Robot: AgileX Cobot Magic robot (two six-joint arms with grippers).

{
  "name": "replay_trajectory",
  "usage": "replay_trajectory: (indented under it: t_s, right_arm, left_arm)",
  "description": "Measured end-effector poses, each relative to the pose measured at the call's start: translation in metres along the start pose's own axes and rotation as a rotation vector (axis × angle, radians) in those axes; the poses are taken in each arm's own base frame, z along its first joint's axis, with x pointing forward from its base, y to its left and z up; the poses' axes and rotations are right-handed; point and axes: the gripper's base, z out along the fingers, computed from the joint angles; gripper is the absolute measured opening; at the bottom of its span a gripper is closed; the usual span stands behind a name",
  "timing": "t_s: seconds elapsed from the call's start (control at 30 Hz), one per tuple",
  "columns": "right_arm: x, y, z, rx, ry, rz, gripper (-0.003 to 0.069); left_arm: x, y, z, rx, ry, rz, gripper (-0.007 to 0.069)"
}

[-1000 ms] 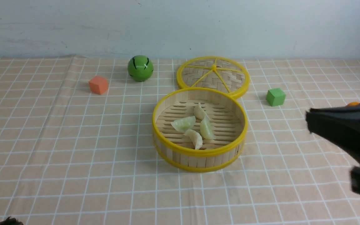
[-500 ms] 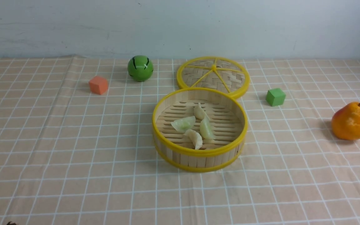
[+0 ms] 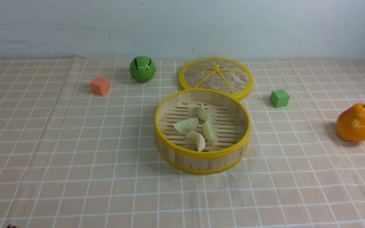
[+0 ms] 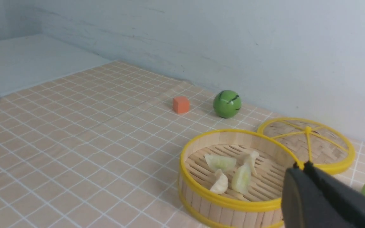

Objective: Put the dumplings into the steamer on the table with the brown tablecloth.

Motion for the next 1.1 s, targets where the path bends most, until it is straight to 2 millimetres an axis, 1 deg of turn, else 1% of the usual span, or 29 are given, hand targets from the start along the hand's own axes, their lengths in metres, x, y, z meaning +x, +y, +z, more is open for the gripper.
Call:
replay_trajectory:
  t_s: [0.03, 0.07, 0.1, 0.13, 0.17, 0.2, 0.27, 0.33, 0.37, 0.4, 0.5, 0.6, 0.8, 1.1]
  right_arm:
    - [0.011, -0.002, 0.0, 0.026, -0.005, 0.004, -0.001]
    - [0.028, -0.006, -0.002, 0.069, -0.012, 0.024, -0.001]
    - [0.031, -0.007, -0.002, 0.077, -0.013, 0.027, -0.001]
    - [0.045, -0.01, -0.004, 0.118, -0.019, 0.053, -0.001]
    - [0.064, -0.015, -0.008, 0.179, -0.025, 0.097, -0.001]
    - [0.08, -0.019, -0.011, 0.232, -0.024, 0.126, -0.001]
    - [0.099, -0.024, -0.017, 0.319, -0.028, 0.166, -0.001]
    - [0.115, -0.027, -0.023, 0.4, -0.02, 0.168, -0.001]
    - [0.116, -0.027, -0.024, 0.408, -0.019, 0.168, -0.001]
    - [0.122, -0.03, -0.028, 0.468, -0.013, 0.165, -0.001]
    - [0.125, -0.031, -0.033, 0.536, -0.014, 0.186, -0.001]
    - [0.132, -0.033, -0.037, 0.613, 0.037, 0.248, -0.001]
    - [0.142, -0.033, -0.038, 0.629, 0.146, 0.26, -0.001]
    - [0.143, -0.031, -0.039, 0.615, 0.181, 0.261, -0.001]
  left_arm:
    - [0.0, 0.0, 0.0, 0.0, 0.0, 0.0, 0.0083]
    - [0.0, 0.0, 0.0, 0.0, 0.0, 0.0, 0.0085]
    - [0.0, 0.0, 0.0, 0.0, 0.0, 0.0, 0.0085]
    - [0.0, 0.0, 0.0, 0.0, 0.0, 0.0, 0.0085]
    - [0.0, 0.0, 0.0, 0.0, 0.0, 0.0, 0.0085]
    - [0.0, 0.0, 0.0, 0.0, 0.0, 0.0, 0.0085]
    - [0.0, 0.0, 0.0, 0.0, 0.0, 0.0, 0.0088]
    - [0.0, 0.0, 0.0, 0.0, 0.0, 0.0, 0.009]
    - [0.0, 0.0, 0.0, 0.0, 0.0, 0.0, 0.009]
    - [0.0, 0.0, 0.0, 0.0, 0.0, 0.0, 0.0092]
    - [0.0, 0.0, 0.0, 0.0, 0.0, 0.0, 0.0092]
    - [0.0, 0.0, 0.0, 0.0, 0.0, 0.0, 0.0092]
    - [0.0, 0.0, 0.0, 0.0, 0.0, 0.0, 0.0092]
    - [0.0, 0.0, 0.0, 0.0, 0.0, 0.0, 0.0092]
